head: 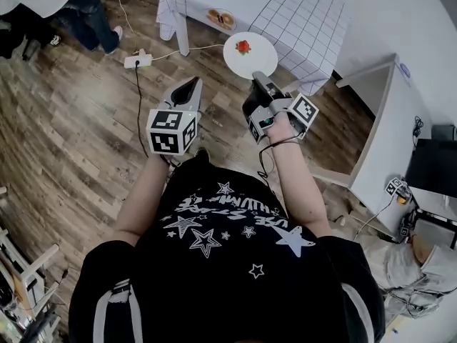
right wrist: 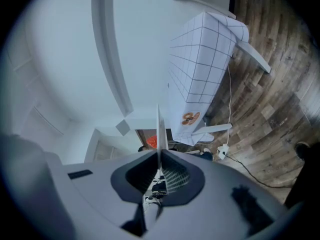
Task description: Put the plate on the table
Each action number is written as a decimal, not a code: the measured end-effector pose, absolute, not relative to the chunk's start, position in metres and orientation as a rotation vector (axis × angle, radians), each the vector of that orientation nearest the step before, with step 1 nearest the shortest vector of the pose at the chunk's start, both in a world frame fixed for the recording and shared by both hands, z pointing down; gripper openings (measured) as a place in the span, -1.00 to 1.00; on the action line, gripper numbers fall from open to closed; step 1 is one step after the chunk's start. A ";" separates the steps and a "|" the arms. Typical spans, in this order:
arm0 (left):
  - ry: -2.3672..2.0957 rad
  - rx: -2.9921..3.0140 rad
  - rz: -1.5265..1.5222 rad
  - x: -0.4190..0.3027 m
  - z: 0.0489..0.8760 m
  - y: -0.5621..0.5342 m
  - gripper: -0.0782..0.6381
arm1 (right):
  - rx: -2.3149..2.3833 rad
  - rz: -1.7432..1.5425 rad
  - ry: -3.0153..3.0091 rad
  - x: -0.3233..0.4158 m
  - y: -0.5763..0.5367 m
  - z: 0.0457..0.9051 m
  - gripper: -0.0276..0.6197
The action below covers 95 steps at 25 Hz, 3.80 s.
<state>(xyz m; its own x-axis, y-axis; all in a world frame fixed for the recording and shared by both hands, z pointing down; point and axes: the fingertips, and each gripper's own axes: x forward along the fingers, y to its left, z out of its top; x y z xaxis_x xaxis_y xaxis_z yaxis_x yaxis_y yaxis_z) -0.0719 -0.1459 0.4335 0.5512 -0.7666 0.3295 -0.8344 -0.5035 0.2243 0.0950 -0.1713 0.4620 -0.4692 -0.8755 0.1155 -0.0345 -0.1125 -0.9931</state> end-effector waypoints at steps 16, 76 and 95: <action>-1.343 2.360 0.232 -0.120 0.455 -0.197 -0.76 | -1.098 -1.666 1.583 0.061 -0.229 0.476 -0.83; -1.128 2.485 0.443 -0.055 0.483 -0.489 -0.76 | -1.215 -1.781 1.401 0.097 -0.461 0.585 -0.84; -0.984 2.538 0.474 -0.049 0.486 -0.501 -0.76 | -1.282 -1.791 1.278 0.092 -0.455 0.603 -0.84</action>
<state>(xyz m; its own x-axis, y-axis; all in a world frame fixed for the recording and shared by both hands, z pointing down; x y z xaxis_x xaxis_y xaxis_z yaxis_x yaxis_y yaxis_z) -0.0489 -0.5007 0.4864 0.6987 -0.5674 0.4358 -0.6944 -0.6845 0.2220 0.0920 -0.4546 0.6035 -0.3645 -0.8562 0.3661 -0.0678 -0.3677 -0.9275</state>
